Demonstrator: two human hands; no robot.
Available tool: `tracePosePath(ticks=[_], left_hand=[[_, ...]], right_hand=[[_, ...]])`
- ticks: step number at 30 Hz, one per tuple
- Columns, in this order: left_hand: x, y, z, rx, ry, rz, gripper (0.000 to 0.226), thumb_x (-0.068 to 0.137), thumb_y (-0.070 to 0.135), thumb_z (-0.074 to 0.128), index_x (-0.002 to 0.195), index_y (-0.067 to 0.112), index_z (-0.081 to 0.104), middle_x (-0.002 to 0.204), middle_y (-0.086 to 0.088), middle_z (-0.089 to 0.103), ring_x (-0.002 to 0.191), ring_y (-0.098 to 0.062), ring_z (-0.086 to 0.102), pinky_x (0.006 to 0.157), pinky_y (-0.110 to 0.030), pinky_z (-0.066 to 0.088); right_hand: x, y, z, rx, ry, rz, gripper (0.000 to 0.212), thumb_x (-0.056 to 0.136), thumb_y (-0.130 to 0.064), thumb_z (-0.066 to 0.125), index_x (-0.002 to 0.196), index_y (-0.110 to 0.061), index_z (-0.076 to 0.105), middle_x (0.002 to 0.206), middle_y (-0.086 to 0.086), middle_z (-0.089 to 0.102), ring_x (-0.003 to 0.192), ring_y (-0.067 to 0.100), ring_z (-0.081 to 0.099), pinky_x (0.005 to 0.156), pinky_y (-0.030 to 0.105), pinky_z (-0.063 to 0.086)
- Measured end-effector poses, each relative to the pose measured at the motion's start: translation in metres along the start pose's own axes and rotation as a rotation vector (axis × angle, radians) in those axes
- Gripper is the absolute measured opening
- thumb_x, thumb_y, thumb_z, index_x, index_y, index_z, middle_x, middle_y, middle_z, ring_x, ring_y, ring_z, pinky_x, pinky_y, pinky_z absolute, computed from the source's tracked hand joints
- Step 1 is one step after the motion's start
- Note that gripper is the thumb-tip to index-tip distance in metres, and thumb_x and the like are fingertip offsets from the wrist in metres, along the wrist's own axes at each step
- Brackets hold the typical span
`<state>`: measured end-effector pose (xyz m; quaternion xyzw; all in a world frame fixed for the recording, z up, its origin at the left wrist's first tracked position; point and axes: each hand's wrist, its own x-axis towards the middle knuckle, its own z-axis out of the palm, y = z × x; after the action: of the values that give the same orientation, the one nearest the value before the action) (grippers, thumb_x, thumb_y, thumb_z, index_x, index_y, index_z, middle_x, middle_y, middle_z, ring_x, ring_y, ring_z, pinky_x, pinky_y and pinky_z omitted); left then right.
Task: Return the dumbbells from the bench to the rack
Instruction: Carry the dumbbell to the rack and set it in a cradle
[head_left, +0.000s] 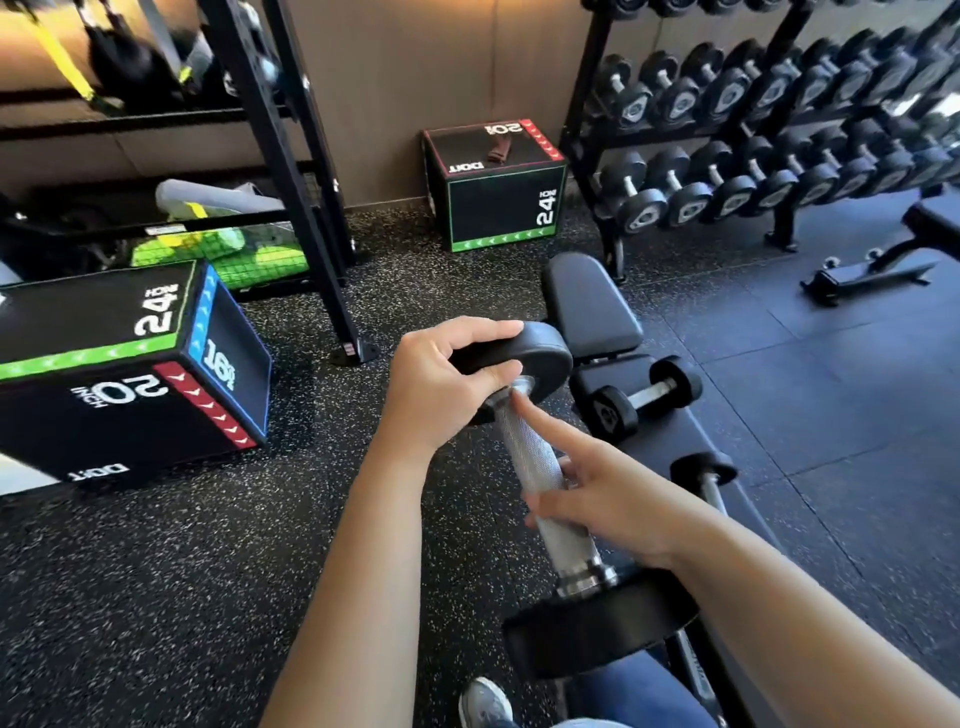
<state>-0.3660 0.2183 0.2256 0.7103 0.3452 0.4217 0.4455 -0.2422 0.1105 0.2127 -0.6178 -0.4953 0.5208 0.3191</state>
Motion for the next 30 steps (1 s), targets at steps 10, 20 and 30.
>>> tracePosePath(ticks=[10, 20, 30], left_hand=[[0.052, -0.038, -0.04, 0.017, 0.079, -0.032, 0.037, 0.068, -0.001, 0.076, 0.091, 0.028, 0.069, 0.093, 0.017, 0.067, 0.09, 0.001, 0.063, 0.084, -0.015, 0.048], [0.219, -0.103, -0.044, 0.032, 0.04, -0.021, 0.039, 0.068, -0.002, 0.076, 0.087, 0.032, 0.068, 0.09, 0.021, 0.066, 0.087, 0.005, 0.063, 0.082, -0.015, 0.048], [0.42, -0.145, -0.034, 0.053, -0.014, 0.024, 0.036, 0.067, 0.005, 0.076, 0.092, 0.03, 0.068, 0.092, 0.017, 0.067, 0.09, 0.0, 0.064, 0.083, -0.019, 0.05]], right_hand=[[0.08, -0.023, -0.003, 0.015, -0.096, 0.032, 0.084, 0.08, 0.012, 0.057, 0.136, -0.047, 0.035, 0.108, 0.014, 0.057, 0.073, 0.023, 0.056, 0.082, 0.05, 0.051], [0.237, -0.049, -0.073, 0.061, -0.109, 0.05, 0.073, 0.081, 0.009, 0.058, 0.119, -0.052, 0.046, 0.087, 0.015, 0.05, 0.073, 0.03, 0.054, 0.07, 0.046, 0.054], [0.397, -0.096, -0.172, 0.027, 0.004, 0.038, 0.078, 0.077, 0.009, 0.059, 0.107, -0.062, 0.045, 0.099, 0.037, 0.057, 0.071, 0.032, 0.051, 0.073, 0.065, 0.047]])
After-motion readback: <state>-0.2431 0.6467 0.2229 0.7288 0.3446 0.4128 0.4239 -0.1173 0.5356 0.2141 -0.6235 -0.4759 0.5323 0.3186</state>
